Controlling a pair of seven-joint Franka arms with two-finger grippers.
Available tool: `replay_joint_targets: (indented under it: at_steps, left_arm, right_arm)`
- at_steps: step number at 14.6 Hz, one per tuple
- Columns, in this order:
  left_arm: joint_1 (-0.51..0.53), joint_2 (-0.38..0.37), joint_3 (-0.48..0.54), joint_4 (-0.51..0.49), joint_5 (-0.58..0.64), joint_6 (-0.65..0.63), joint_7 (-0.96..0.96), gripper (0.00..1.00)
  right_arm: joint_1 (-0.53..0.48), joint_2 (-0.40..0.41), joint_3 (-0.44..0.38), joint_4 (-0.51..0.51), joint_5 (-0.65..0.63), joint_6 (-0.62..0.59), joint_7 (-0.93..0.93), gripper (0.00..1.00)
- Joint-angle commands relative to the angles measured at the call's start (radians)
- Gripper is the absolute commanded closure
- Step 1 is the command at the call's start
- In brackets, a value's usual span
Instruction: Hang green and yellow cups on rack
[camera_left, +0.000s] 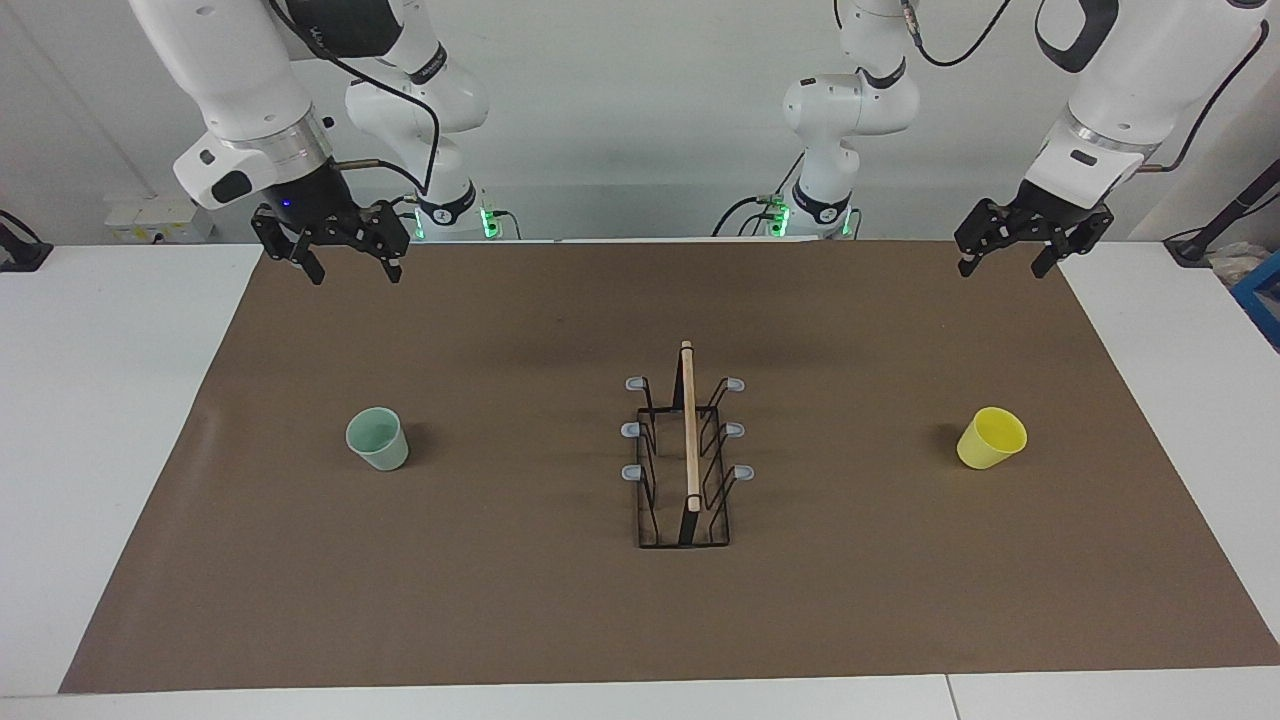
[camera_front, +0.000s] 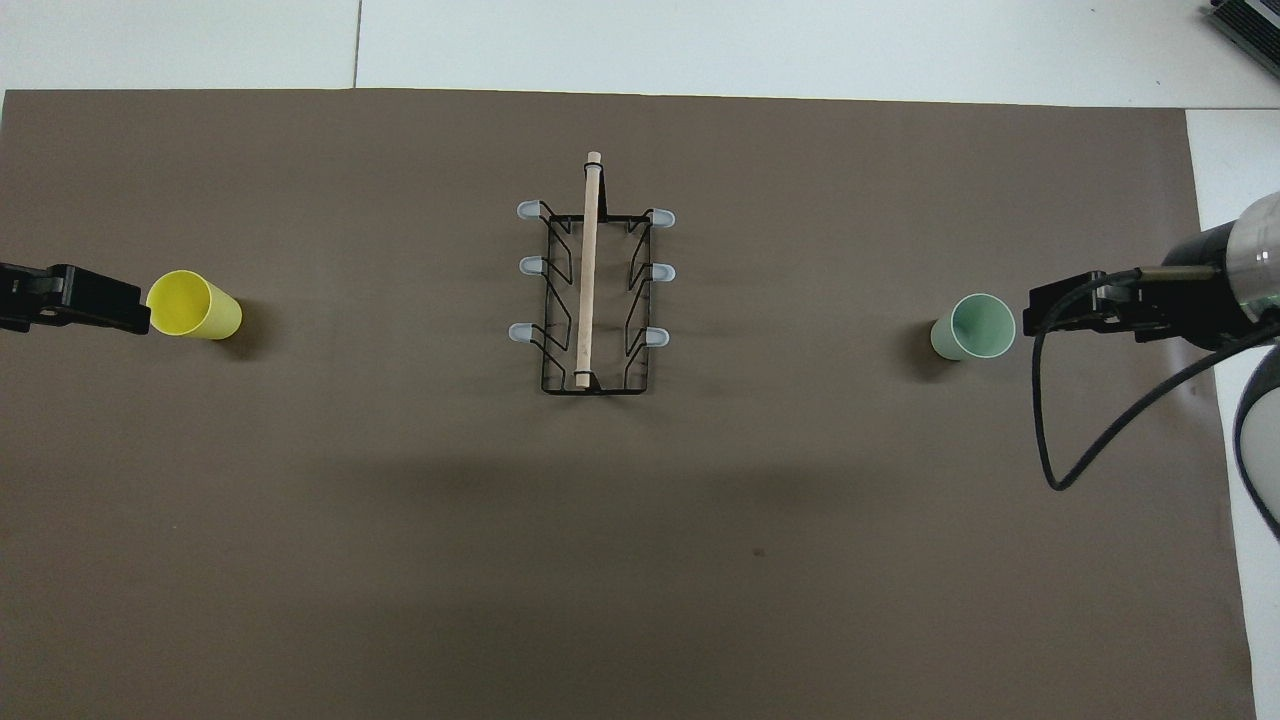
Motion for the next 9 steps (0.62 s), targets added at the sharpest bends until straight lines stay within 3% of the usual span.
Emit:
replay_joint_targets:
  at_steps: [1,9]
  left_arm:
    - [0.002,-0.03,0.004,-0.037,-0.01,0.014,0.006,0.0]
    - [-0.013,-0.031,0.003,-0.037,-0.006,0.0,0.008,0.0]
  right_arm:
    - [0.006,0.0,-0.008,-0.002,-0.012,0.004,-0.015,0.0]
    - [0.006,0.002,-0.008,-0.002,-0.014,0.004,-0.015,0.0]
